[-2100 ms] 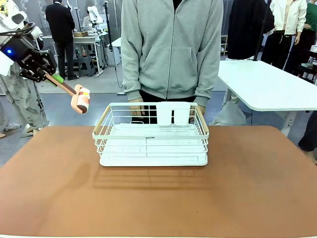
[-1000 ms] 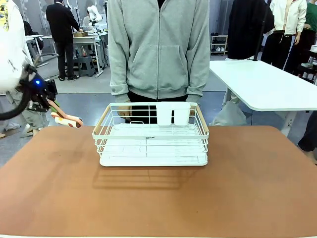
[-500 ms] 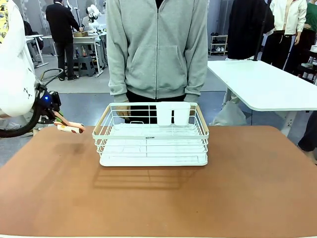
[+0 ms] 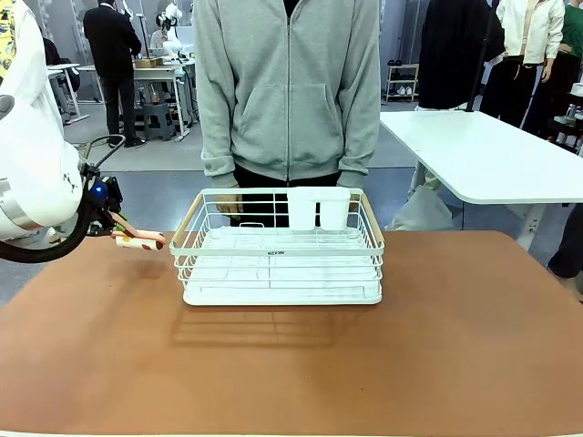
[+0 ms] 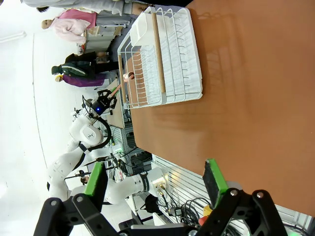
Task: Clean the table.
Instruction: Place the Lint Roller down when the Dish drying rack is positioned in the middle of the table.
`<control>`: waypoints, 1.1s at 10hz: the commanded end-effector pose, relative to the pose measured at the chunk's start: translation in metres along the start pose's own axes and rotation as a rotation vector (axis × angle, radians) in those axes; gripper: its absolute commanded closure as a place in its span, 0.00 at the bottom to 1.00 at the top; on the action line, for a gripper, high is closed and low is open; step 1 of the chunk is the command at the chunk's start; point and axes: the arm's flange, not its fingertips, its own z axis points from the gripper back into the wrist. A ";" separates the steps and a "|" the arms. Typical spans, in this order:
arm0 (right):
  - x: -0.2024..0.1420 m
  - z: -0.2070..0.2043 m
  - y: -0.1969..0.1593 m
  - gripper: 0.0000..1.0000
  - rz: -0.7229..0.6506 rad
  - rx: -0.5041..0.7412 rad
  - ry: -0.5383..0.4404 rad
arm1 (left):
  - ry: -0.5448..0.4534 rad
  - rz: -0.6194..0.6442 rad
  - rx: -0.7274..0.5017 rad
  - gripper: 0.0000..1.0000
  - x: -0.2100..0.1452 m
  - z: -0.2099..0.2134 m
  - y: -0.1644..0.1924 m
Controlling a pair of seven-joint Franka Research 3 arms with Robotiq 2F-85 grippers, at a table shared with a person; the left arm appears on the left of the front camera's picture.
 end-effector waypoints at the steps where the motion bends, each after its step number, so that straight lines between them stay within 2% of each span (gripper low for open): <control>1: -0.002 0.002 0.002 0.00 0.011 0.007 0.004 | -0.001 0.035 -0.017 0.78 0.009 -0.004 0.013; 8: -0.002 0.002 0.002 0.00 0.011 0.007 0.004 | 0.019 0.037 0.104 0.78 0.007 -0.008 0.026; 9: -0.002 0.002 0.002 0.00 0.011 0.007 0.004 | 0.022 0.039 0.114 0.71 0.008 -0.008 0.026; 10: -0.002 0.002 0.002 0.00 0.011 0.007 0.004 | 0.021 0.046 0.125 0.46 0.009 -0.007 0.026; 11: -0.002 0.002 0.002 0.00 0.011 0.007 0.004 | 0.021 0.039 0.127 0.30 0.011 -0.002 0.024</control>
